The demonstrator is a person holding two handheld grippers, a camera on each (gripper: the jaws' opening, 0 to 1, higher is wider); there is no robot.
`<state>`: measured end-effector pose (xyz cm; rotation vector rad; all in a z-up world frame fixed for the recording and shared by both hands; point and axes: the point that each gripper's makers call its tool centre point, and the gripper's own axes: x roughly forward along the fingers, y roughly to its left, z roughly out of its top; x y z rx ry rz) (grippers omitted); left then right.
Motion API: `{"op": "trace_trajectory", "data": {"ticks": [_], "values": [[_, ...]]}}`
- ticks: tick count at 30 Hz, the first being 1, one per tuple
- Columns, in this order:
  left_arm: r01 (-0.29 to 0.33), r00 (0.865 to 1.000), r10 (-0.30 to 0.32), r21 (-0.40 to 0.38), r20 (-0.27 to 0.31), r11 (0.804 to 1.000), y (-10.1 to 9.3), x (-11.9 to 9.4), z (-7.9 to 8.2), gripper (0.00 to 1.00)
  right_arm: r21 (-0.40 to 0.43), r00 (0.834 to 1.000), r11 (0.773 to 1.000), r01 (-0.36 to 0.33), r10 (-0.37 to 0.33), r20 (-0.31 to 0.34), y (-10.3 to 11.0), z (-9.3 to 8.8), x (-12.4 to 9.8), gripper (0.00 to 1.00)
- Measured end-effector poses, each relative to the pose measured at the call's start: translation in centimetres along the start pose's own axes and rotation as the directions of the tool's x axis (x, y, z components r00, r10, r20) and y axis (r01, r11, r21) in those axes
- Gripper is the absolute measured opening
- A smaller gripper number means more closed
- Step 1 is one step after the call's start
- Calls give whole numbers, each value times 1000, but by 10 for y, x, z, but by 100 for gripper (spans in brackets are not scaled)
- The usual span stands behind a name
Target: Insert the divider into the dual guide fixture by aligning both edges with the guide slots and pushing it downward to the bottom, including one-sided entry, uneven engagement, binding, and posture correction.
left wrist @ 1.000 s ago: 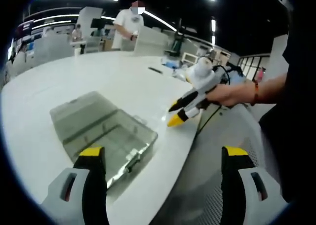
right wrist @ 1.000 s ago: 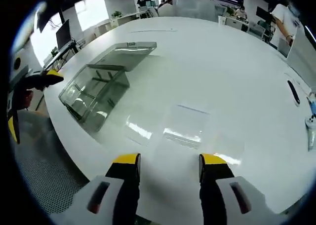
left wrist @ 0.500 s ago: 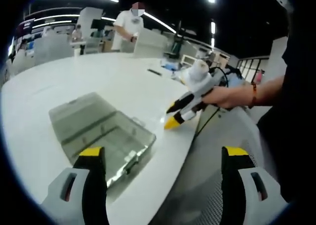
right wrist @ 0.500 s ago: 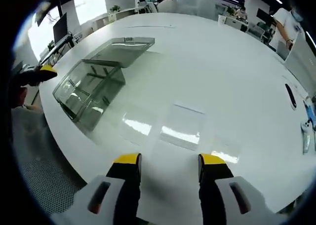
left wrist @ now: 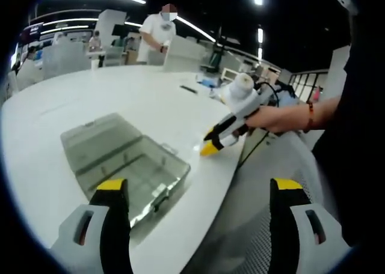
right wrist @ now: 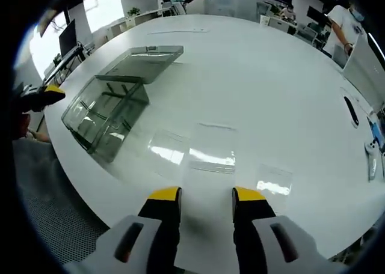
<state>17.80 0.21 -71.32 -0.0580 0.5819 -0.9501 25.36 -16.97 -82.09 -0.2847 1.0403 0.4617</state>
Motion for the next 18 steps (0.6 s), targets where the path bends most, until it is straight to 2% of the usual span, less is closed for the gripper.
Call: {"op": "trace_trajectory", "data": {"ticks": [11, 18], "values": [[-2, 1000, 2, 2, 11, 1000, 1, -2, 3, 96, 62, 1000, 998, -6, 5, 9, -5, -3, -4, 29], [5, 1000, -5, -8, 9, 1000, 0, 1, 4, 95, 70, 999, 998, -6, 3, 44, -4, 1, -9, 29]]}}
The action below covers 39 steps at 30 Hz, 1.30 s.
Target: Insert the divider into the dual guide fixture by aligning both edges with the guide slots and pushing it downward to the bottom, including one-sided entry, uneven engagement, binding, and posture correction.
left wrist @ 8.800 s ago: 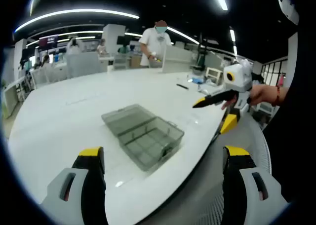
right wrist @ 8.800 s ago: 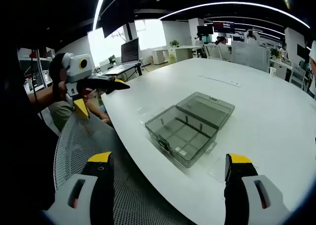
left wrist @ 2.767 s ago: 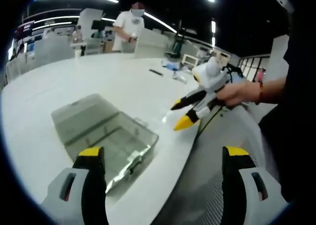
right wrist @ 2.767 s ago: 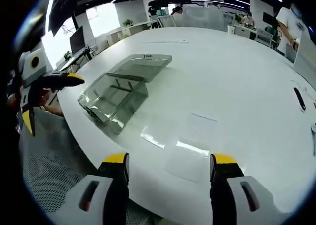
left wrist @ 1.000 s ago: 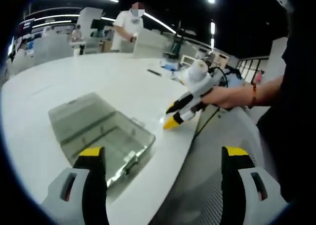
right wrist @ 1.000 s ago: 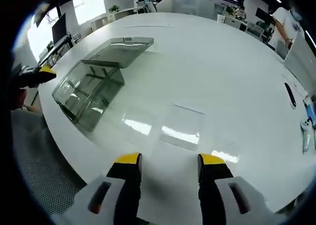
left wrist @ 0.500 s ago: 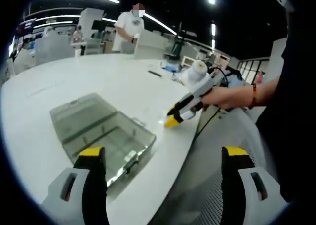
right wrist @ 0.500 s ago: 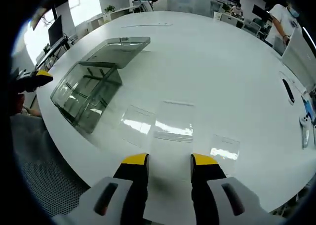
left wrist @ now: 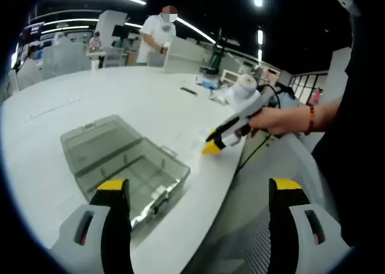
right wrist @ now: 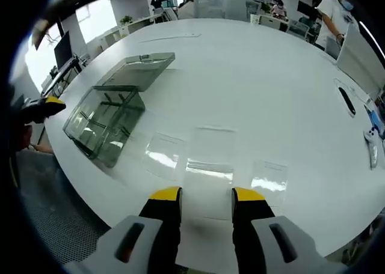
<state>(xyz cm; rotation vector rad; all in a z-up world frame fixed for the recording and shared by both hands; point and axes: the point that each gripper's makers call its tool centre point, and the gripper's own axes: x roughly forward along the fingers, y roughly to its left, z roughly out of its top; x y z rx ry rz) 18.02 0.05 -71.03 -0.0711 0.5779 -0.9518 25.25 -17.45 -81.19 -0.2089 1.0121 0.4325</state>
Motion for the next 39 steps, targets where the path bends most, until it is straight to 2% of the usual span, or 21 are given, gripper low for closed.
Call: {"op": "trace_trajectory", "data": {"ticks": [21, 29, 39], "values": [[6, 999, -6, 4, 34, 1000, -3, 8, 12, 94, -12, 995, 1000, -13, 14, 96, 5, 20, -14, 29], [3, 999, -2, -33, 34, 999, -3, 9, 12, 92, -20, 990, 1000, -14, 17, 142, 6, 33, -24, 29], [6, 998, -3, -49, 64, 999, -1, 8, 18, 90, -52, 982, 998, -35, 44, 184, 15, 49, -33, 29]]}}
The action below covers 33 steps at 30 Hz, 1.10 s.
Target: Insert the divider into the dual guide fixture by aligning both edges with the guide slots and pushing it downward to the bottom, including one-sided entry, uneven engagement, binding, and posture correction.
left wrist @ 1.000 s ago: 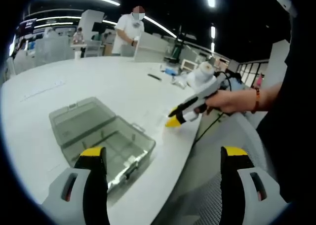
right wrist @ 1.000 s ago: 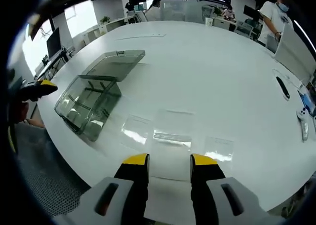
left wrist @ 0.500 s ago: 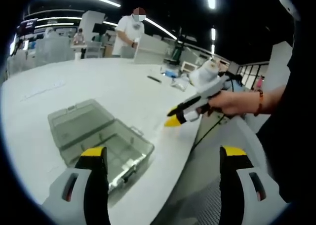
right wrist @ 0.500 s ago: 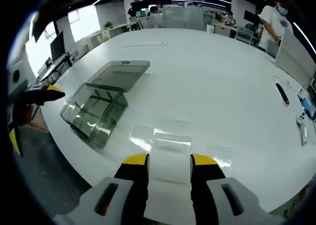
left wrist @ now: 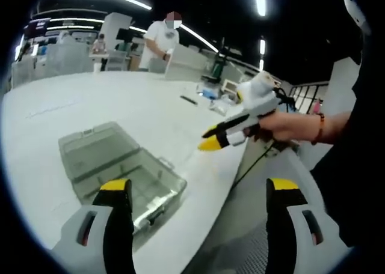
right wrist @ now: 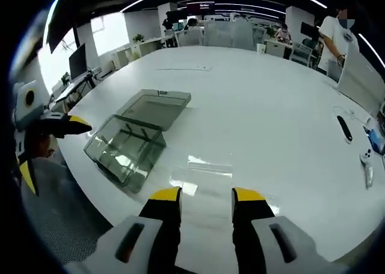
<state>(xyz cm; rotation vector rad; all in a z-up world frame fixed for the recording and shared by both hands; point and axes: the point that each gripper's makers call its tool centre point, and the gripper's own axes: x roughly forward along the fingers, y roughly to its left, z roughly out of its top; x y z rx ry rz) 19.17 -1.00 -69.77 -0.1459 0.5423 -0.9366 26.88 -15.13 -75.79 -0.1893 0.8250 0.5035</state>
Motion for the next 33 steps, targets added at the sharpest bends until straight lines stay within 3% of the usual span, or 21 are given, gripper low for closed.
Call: {"op": "trace_trajectory", "data": {"ticks": [6, 7, 8, 9, 10, 11, 12, 13, 14, 15, 16, 17, 19, 23, 33], "values": [[13, 1000, -13, -6, 12, 1000, -3, 1, 3, 88, -21, 1000, 1000, 1, 0, 31, 3, 9, -6, 29], [14, 1000, -13, -18, 16, 1000, -2, 1, 4, 88, -26, 999, 1000, -1, 2, 38, 5, 11, -7, 22], [18, 1000, -17, -27, 19, 999, -3, 1, 4, 88, -42, 999, 999, -7, 9, 41, 5, 14, -9, 0], [20, 1000, -20, -34, 19, 999, -3, 2, 4, 88, -23, 997, 997, -77, 77, 17, 17, 11, -11, 2], [20, 1000, -19, -35, 21, 999, -3, 2, 5, 87, 7, 998, 998, -55, 55, 37, 14, 17, -10, 0], [18, 999, -17, -30, 36, 999, -3, 4, 8, 87, -49, 997, 998, -27, 31, 69, 10, 25, -8, 0], [-1, 1000, 1, -19, 26, 1000, -1, 6, 8, 87, -229, 1000, 973, -5, 11, 23, 6, 17, -5, 0], [-16, 1000, 16, -5, 1, 1000, 1, 8, 7, 87, -207, 999, 978, 3, -12, -42, 4, 4, -6, 0], [-15, 1000, 15, 5, 2, 1000, -1, 10, 10, 88, -137, 1000, 990, -13, 9, -29, 8, 7, -7, 0], [-10, 999, 10, 9, 35, 1000, -4, 12, 18, 88, -92, 999, 995, -33, 35, 19, 12, 12, -6, 2], [3, 997, -3, -7, 72, 1000, -7, 13, 24, 88, -65, 998, 996, -63, 65, 27, 16, 12, -6, 7], [24, 996, -21, -29, 89, 999, -11, 13, 26, 88, -82, 998, 995, -62, 62, 5, 15, 6, -6, 8], [32, 997, -30, -25, 68, 999, -13, 13, 21, 88, -129, 998, 990, -59, 54, -35, 17, -4, -5, 5], [39, 998, -39, -10, 39, 999, -17, 14, 14, 88, -73, 995, 994, -87, 83, -56, 28, -17, 0, 8], [39, 999, -38, -13, 24, 999, -16, 9, 10, 87, -42, 992, 993, -107, 104, -68, 41, -17, 10, 12]]}}
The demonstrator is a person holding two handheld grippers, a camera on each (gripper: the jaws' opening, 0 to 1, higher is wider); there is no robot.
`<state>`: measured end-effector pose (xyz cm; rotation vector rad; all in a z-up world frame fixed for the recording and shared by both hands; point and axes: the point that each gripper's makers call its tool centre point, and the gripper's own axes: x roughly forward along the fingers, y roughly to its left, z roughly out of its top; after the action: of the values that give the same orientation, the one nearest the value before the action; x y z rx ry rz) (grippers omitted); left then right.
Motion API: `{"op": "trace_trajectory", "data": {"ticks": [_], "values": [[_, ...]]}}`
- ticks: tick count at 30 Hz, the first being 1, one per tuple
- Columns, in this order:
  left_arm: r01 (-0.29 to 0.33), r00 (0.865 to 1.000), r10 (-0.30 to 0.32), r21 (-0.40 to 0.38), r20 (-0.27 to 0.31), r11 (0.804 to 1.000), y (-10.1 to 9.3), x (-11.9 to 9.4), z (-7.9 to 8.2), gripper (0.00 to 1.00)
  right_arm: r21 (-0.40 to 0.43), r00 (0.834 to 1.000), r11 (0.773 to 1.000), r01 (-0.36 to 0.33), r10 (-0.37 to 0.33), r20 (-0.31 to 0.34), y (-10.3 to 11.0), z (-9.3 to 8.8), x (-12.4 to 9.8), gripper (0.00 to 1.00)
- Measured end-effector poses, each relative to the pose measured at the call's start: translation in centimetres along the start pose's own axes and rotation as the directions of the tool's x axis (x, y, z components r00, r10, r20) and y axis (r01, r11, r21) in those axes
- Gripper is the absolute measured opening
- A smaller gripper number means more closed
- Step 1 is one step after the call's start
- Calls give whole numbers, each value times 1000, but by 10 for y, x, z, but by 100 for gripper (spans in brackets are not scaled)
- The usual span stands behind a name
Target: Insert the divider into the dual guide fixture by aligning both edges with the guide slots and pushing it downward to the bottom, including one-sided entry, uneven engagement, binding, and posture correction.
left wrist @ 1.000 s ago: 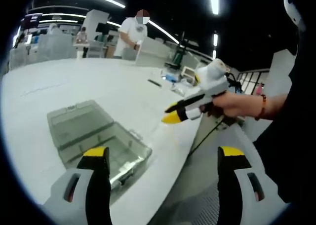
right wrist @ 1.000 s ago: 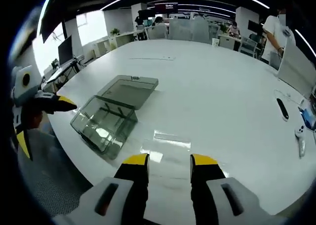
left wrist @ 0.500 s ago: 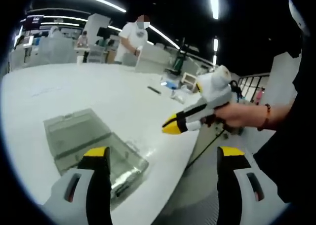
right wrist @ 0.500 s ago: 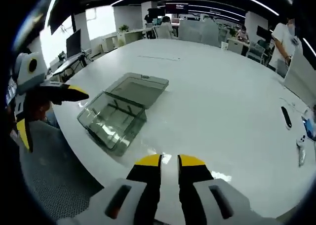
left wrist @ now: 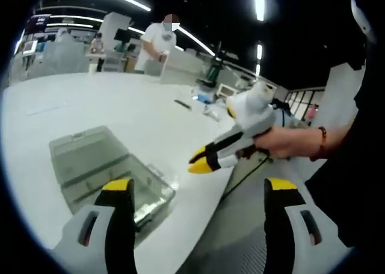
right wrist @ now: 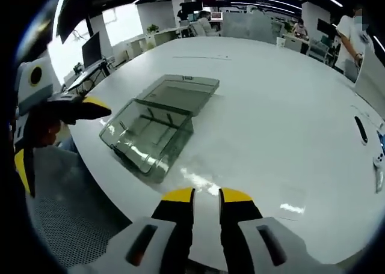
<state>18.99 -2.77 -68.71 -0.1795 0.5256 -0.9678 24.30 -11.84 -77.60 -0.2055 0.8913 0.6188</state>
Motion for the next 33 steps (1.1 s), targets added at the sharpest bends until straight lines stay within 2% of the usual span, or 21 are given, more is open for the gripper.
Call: {"op": "trace_trajectory", "data": {"ticks": [16, 22, 33], "values": [[-2, 1000, 2, -20, -10, 1000, 7, -4, -7, 89, 39, 999, 999, -13, 14, -32, -1, -3, 13, 20], [-14, 1000, 14, -11, -4, 1000, 10, -3, -7, 91, 49, 1000, 999, -17, 18, -25, 1, 0, 19, 28], [-16, 1000, 16, -29, -4, 999, 15, -4, -12, 91, 70, 999, 997, -19, 22, -41, 4, 0, 27, 35]]}}
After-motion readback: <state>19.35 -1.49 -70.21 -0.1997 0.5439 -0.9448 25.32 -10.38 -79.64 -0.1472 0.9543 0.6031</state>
